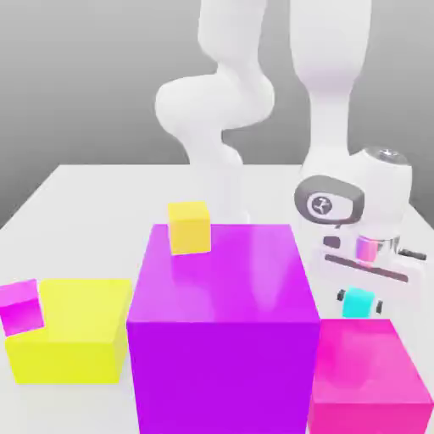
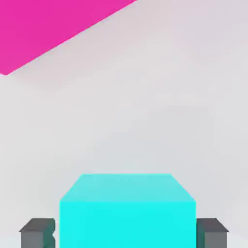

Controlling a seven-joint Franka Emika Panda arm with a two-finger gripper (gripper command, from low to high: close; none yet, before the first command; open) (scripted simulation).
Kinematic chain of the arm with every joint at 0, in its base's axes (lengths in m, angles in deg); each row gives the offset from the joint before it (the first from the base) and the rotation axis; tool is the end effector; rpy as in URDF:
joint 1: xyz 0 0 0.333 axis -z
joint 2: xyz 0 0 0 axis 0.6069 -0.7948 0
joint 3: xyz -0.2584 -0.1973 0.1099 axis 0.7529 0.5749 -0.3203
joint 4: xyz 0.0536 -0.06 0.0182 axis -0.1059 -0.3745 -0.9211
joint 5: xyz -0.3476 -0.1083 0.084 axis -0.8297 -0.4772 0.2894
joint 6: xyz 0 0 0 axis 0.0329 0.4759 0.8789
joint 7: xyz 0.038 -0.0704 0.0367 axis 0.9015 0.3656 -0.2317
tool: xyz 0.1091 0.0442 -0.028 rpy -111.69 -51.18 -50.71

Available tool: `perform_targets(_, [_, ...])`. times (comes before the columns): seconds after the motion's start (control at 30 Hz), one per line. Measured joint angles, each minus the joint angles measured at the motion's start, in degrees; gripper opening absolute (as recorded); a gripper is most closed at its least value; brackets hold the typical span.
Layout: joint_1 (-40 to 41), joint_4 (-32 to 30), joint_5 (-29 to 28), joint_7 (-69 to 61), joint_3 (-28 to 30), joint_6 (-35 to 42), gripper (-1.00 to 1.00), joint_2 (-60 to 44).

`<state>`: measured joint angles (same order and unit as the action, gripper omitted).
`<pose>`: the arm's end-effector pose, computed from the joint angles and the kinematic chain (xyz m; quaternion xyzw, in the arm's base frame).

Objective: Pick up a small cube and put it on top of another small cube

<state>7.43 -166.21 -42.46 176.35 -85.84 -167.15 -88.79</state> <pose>0.2470 0.2673 0.1576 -0.7941 0.6078 0.0013 0.0016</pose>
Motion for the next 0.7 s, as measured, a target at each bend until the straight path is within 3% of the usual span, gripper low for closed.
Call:
perform_targets(0.07, [-0.87, 0.14, -0.58, 0.46, 1.0, -0.4, -1.0, -0.45])
perform_targets(0.17, [3.96, -0.9, 4.32, -3.37, -4.92, 1.9, -1.0, 2.66])
perform_targets(0.3, [11.66, -3.12, 18.12, -13.77, -15.89, 6.28, -1.0, 9.47])
perform_targets(0.4, [11.97, -4.2, 30.2, -22.73, -19.37, 9.64, -1.0, 14.91])
perform_targets(0.5, [13.52, -1.68, 36.46, -31.09, -17.14, 14.59, -1.0, 19.37])
perform_targets(0.7, [17.34, 4.54, 41.67, -46.07, -8.81, 27.04, -1.0, 28.42])
